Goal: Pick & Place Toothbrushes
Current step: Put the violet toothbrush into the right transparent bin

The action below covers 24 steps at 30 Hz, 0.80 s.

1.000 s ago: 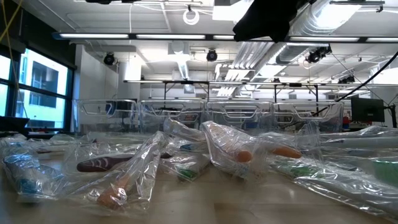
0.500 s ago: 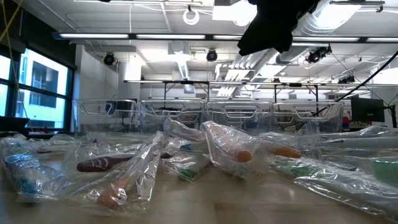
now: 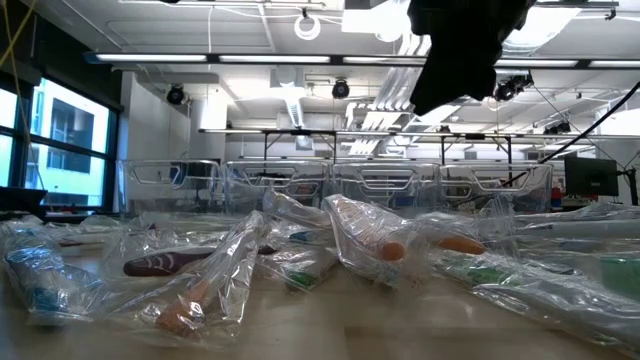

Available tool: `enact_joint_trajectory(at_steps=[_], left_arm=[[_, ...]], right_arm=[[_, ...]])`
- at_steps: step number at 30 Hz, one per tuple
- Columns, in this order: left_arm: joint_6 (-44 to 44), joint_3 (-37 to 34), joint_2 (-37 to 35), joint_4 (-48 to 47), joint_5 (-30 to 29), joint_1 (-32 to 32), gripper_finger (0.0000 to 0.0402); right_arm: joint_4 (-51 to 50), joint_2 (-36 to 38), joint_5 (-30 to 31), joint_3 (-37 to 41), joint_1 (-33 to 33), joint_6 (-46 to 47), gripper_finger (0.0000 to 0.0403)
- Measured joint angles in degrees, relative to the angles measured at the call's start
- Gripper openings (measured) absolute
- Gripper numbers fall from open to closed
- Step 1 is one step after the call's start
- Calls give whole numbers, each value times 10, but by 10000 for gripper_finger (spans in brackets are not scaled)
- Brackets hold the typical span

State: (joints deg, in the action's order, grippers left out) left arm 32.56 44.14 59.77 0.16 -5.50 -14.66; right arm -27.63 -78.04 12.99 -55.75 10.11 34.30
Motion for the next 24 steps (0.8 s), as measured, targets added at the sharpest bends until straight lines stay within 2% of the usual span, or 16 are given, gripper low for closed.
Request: enact_joint_trajectory(at_steps=[9,15,24], left_arm=[[-1,0,0,-3,5,0,159],[-1,0,0,-3,5,0,159],[-1,0,0,-3,5,0,159]], right_arm=[[-1,0,-74,0,0,-17,106],[-2,-3,-74,0,0,49,106],[7,-24,-53,0,-6,77,106]])
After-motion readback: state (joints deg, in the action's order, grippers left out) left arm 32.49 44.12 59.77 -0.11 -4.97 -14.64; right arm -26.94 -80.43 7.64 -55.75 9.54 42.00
